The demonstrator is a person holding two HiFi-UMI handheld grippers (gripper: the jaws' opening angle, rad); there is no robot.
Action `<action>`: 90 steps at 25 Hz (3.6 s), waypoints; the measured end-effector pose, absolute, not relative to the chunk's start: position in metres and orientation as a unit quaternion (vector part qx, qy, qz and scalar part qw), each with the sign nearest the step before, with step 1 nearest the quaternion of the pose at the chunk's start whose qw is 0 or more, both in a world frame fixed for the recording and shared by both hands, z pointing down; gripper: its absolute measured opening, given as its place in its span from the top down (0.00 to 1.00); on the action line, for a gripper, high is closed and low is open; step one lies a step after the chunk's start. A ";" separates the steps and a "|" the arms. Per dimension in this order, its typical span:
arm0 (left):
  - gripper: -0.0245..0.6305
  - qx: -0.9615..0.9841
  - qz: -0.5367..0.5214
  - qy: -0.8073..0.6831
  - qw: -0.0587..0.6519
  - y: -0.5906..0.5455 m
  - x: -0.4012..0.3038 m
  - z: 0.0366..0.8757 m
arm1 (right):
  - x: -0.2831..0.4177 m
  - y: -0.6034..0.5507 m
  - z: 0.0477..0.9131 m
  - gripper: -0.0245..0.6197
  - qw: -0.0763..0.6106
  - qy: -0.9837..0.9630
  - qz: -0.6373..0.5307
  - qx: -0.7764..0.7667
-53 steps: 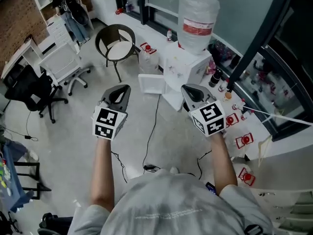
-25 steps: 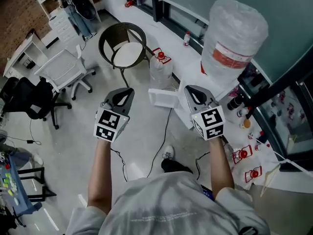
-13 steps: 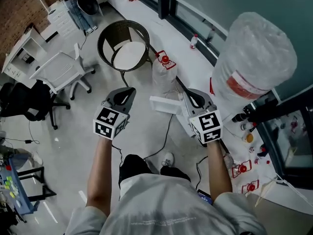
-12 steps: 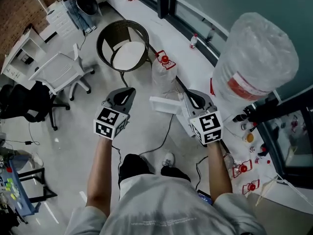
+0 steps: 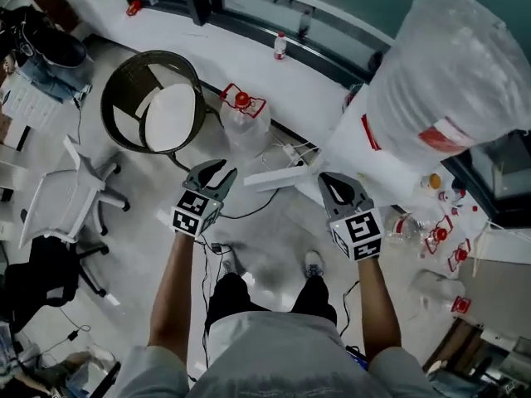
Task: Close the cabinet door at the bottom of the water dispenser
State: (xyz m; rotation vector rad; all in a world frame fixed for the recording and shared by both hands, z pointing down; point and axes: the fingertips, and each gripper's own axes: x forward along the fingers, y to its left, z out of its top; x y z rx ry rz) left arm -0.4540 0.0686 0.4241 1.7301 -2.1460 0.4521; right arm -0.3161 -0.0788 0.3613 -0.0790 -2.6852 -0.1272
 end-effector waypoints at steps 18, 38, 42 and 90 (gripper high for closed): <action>0.57 0.694 0.210 -0.594 0.347 0.026 -0.489 0.858 | -0.323 -0.095 0.733 0.89 0.362 -0.920 0.088 0.119; 0.64 0.642 0.223 -0.621 0.391 0.048 -0.420 0.936 | -0.199 -0.063 0.811 0.85 0.368 -0.906 0.145 0.153; 0.64 0.631 0.218 -0.616 0.418 0.057 -0.371 0.935 | -0.163 -0.064 0.803 0.85 0.370 -0.904 0.146 0.154; 0.46 0.558 -0.040 -0.650 0.514 -0.263 -0.072 0.933 | 0.160 -0.186 0.851 0.85 0.311 -0.860 0.244 0.323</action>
